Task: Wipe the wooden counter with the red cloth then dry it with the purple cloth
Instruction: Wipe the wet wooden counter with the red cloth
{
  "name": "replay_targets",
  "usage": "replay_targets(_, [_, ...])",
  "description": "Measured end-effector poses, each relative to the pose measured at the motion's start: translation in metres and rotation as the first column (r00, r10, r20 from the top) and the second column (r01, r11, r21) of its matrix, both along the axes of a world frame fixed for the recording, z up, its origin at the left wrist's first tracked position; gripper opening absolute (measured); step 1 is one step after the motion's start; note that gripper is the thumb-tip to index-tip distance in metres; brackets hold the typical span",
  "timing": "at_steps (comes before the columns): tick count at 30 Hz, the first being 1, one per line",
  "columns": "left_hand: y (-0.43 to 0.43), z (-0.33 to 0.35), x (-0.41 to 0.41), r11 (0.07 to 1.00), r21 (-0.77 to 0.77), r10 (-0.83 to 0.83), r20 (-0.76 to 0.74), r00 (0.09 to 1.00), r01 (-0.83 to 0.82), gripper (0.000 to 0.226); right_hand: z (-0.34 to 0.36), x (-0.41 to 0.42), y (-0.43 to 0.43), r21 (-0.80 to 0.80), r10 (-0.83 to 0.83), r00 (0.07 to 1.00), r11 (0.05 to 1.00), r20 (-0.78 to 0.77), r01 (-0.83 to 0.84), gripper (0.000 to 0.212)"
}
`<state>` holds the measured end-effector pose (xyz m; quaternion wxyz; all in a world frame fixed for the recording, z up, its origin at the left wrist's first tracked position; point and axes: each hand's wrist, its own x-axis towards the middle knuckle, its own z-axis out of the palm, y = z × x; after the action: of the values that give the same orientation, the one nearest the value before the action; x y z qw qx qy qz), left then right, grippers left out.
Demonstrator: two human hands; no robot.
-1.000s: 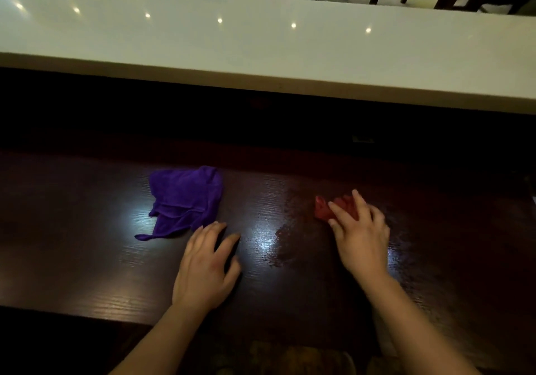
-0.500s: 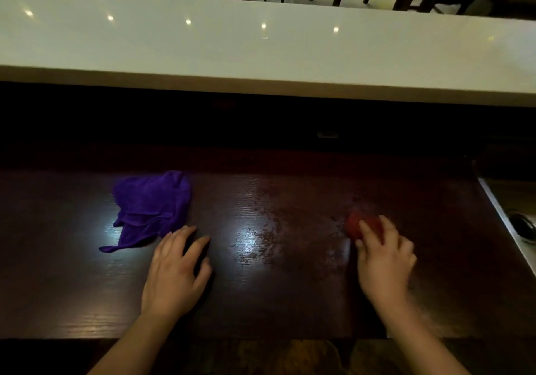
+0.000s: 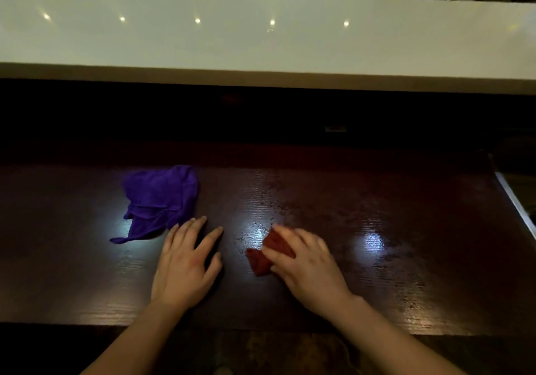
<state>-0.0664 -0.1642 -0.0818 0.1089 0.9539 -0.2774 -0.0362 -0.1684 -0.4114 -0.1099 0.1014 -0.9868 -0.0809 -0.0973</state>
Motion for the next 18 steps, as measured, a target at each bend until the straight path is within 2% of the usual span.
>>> replay_targets(1, [0.0,-0.001,0.0,1.0,0.002,0.0,0.002,1.0,0.0,0.054,-0.001,0.009,-0.013,-0.004,-0.045,0.999,0.999,0.007,0.045,0.04])
replay_targets(2, [0.0,-0.001,0.0,1.0,0.001,0.001,0.004,1.0,-0.001,0.053,0.0,0.022,-0.026,0.02,-0.163,0.987,0.986,0.006,0.163,0.038])
replay_targets(4, [0.0,-0.001,-0.001,1.0,-0.005,0.006,0.003,1.0,-0.006,0.052,0.006,0.053,-0.049,0.129,-0.462,0.887,0.878,-0.013,0.46,0.035])
replay_targets(6, [-0.001,-0.001,0.001,1.0,-0.018,0.018,0.009,1.0,-0.017,0.052,0.011,0.084,-0.05,0.179,-0.612,0.79,0.772,-0.052,0.61,0.034])
replay_targets(7, [0.0,-0.002,0.001,0.999,-0.028,0.023,0.014,1.0,-0.023,0.052,0.012,0.093,-0.04,0.174,-0.608,0.791,0.774,-0.067,0.609,0.034])
replay_targets(9, [0.002,-0.003,0.0,0.998,-0.058,0.04,0.026,0.999,-0.038,0.052,0.011,0.093,-0.009,0.143,-0.463,0.885,0.873,-0.055,0.466,0.036])
replay_targets(11, [0.003,-0.004,-0.002,0.995,-0.083,0.065,0.039,0.997,-0.062,0.051,0.003,0.067,0.017,0.1,-0.209,0.978,0.973,-0.021,0.21,0.04])
replay_targets(14, [0.004,-0.007,-0.002,0.985,-0.126,0.124,0.061,0.99,-0.115,0.045,-0.009,0.023,0.019,0.067,0.144,0.989,0.987,0.018,-0.144,0.037])
replay_targets(16, [0.005,-0.009,-0.001,0.979,-0.15,0.151,0.071,0.986,-0.139,0.039,-0.007,0.03,0.001,0.034,0.162,0.986,0.986,0.041,-0.163,0.034])
replay_targets(18, [0.004,-0.009,-0.001,0.977,-0.146,0.167,0.078,0.983,-0.155,0.035,-0.002,0.066,-0.015,0.068,-0.081,0.995,0.995,0.061,0.077,0.032])
